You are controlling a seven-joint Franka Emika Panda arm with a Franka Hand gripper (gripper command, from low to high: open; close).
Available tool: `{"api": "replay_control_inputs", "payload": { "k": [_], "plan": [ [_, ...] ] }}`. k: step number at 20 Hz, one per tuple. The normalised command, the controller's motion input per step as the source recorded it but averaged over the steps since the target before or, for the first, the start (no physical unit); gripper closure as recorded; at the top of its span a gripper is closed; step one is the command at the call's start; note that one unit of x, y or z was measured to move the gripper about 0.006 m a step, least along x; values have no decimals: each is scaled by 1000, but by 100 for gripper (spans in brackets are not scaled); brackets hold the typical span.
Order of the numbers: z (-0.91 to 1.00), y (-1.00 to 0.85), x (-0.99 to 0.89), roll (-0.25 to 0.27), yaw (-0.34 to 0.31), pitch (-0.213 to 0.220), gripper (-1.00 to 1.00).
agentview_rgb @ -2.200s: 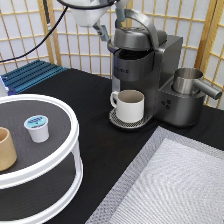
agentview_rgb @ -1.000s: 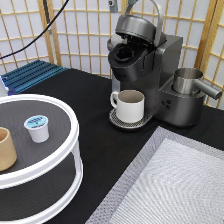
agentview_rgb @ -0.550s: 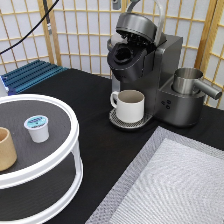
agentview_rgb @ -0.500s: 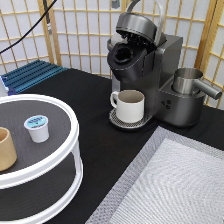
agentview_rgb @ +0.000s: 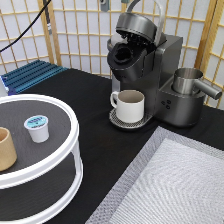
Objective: Make coffee
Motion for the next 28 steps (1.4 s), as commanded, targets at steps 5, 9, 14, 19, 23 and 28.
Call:
{"api": "replay_control_inputs", "payload": {
  "k": [5, 9, 14, 19, 23, 28],
  "plan": [
    [-229, -1000, -199, 0, 0, -14, -100],
    [-258, -1000, -271, 0, 0, -51, -100],
    [-353, -952, -307, 0, -5, -113, -100],
    [-413, -745, -409, -8, -70, -149, -100],
    [-433, -517, -489, -64, -152, -171, -100],
    [-385, -449, -452, -45, -193, -122, -100]
  ]
}}
